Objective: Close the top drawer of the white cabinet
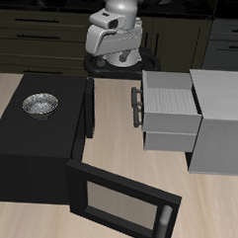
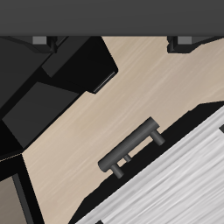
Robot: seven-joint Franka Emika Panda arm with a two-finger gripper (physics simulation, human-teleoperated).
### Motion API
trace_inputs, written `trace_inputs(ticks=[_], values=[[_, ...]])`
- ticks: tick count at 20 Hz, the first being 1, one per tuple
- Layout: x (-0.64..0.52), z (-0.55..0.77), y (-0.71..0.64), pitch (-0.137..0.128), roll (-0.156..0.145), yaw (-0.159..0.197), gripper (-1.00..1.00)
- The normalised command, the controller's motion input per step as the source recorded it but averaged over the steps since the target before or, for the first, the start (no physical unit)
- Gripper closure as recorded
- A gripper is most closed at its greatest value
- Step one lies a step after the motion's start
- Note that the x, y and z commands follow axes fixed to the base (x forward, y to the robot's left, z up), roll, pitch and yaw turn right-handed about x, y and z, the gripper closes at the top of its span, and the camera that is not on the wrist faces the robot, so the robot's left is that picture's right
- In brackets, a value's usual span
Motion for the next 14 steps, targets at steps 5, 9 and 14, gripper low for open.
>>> trace_inputs(ticks=[5,9,14], values=[[0.15,-0.13,-0.09,-0.016,-0.015,0.238,-1.0],[0.13,-0.05,-0.14,0.014,-0.004,0.182,-1.0],[0.13,-0.03,-0.06,-0.062,-0.011,0.261,-1.0]])
